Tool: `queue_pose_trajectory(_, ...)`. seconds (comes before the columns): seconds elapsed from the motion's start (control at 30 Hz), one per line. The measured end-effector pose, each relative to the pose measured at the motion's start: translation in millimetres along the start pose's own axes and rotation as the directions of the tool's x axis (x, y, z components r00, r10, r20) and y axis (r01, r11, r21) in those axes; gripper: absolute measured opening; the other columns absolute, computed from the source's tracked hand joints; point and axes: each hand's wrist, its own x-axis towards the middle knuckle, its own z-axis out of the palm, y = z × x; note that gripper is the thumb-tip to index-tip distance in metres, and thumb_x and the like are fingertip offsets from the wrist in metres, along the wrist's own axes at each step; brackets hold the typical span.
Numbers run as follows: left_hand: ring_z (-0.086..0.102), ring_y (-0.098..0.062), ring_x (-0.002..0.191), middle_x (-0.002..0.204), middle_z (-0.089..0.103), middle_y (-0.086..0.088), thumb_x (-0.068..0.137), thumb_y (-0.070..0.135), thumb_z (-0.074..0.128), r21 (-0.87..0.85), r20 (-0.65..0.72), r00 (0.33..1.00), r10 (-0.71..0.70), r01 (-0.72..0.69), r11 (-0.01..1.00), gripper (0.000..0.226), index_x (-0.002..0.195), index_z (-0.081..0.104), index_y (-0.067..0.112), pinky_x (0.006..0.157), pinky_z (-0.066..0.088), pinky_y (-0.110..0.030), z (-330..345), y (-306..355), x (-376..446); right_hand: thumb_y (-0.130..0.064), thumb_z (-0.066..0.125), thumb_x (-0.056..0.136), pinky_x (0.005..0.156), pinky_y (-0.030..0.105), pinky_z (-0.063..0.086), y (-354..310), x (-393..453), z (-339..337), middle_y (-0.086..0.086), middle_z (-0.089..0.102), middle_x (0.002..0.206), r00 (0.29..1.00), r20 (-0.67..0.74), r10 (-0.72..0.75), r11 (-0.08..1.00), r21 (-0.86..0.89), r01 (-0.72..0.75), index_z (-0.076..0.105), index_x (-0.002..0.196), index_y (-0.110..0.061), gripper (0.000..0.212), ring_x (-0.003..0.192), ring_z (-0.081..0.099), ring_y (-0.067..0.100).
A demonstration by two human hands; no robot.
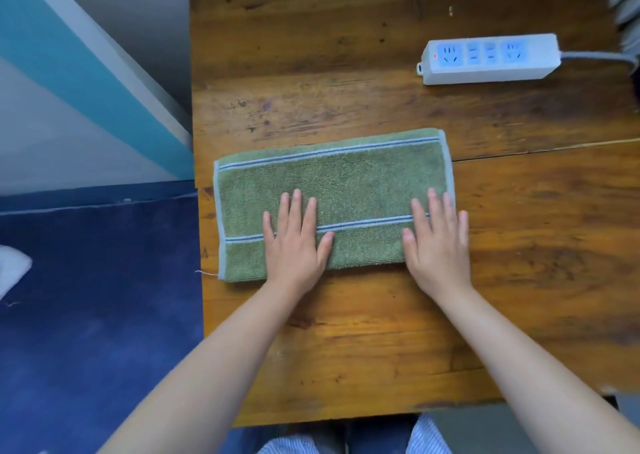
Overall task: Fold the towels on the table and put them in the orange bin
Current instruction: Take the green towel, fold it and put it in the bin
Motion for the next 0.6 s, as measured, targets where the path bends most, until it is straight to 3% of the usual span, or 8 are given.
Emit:
queue_pose_trajectory(0.1,-0.006,-0.02,0.145,0.157,0.001,-0.005,0.094,0.045,0.03,-0.014,-0.054,0.998,0.042,-0.043,0.999,0.063,0.147,0.011,0.016,0.113,-0.009,-0.042,-9.5,9.0,15.5,-0.025,0.045,0.09,0.105,0.049,0.025,6.7,2.2,-10.3,0.021,0.038,0.142,0.973,-0.108,0.206,0.978,0.063,-0.2,0.041,0.133,-0.002,0.048,0.131,0.034,0.037)
queue_pose_trajectory(0.2,-0.007,-0.02,0.144,0.157,-0.002,-0.005,0.095,0.044,0.029,-0.009,-0.06,0.998,0.036,-0.036,0.999,0.063,0.147,0.007,0.015,0.114,-0.007,-0.042,-12.8,20.2,37.2,-0.023,0.051,0.089,0.095,0.043,0.031,4.8,5.2,-14.2,0.018,0.048,0.129,0.933,-0.057,0.356,0.933,0.072,-0.352,0.039,0.132,-0.005,0.048,0.118,0.043,0.035)
queue_pose_trajectory(0.33,-0.008,-0.018,0.144,0.157,-0.004,-0.003,0.095,0.046,0.027,0.027,-0.038,0.999,0.02,-0.019,0.999,0.064,0.147,0.004,0.017,0.115,-0.007,-0.042,-5.1,24.6,45.4,-0.021,0.054,0.088,0.094,0.042,0.034,3.0,12.1,-15.7,0.021,0.052,0.12,0.87,-0.001,0.493,0.86,0.148,-0.488,0.05,0.118,-0.002,0.035,0.115,0.047,0.035)
queue_pose_trajectory(0.47,-0.005,-0.018,0.145,0.157,-0.001,-0.002,0.094,0.045,0.029,0.016,-0.078,0.997,0.023,-0.022,1.0,0.064,0.147,0.007,0.017,0.114,-0.007,-0.042,-1.7,23.2,43.6,-0.018,0.056,0.086,0.092,0.039,0.034,1.6,24.5,-21.9,0.018,0.061,0.111,0.817,0.088,0.569,0.79,0.216,-0.573,0.06,0.104,-0.004,0.023,0.109,0.051,0.034)
queue_pose_trajectory(0.6,-0.007,-0.018,0.145,0.157,-0.003,-0.003,0.095,0.045,0.028,0.018,-0.052,0.998,0.025,-0.024,1.0,0.064,0.147,0.006,0.017,0.114,-0.008,-0.041,-3.4,23.4,44.3,-0.013,0.052,0.084,0.091,0.038,0.034,-2.3,22.3,-26.8,0.018,0.061,0.109,0.821,0.086,0.565,0.791,0.227,-0.568,0.062,0.097,-0.004,0.018,0.11,0.048,0.034)
